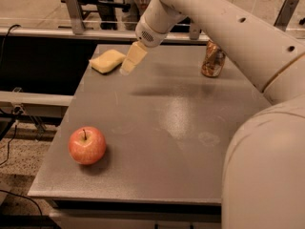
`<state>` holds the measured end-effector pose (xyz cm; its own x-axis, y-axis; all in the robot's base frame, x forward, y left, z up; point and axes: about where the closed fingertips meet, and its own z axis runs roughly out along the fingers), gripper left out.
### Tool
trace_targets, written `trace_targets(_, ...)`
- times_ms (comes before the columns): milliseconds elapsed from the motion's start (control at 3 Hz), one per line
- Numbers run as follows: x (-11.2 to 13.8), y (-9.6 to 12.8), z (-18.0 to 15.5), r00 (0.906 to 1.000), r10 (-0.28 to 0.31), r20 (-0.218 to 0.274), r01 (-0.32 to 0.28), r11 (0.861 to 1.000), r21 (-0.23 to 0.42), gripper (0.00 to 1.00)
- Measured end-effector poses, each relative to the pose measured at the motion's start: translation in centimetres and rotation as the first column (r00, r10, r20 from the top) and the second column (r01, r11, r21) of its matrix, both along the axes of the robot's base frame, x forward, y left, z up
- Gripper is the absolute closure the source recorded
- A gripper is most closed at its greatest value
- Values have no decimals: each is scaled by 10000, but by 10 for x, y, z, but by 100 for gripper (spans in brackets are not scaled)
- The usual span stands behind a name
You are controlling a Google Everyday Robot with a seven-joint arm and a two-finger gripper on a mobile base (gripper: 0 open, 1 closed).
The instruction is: Pick sponge
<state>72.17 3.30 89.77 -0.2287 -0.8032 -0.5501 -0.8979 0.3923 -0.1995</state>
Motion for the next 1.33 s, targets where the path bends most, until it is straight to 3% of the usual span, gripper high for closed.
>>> trace_targets(667,14,43,-16,9986,-211,-484,235,9984,506,0)
trace_targets(1333,24,72,-27,9946,-495,-912,570,9950,817,0)
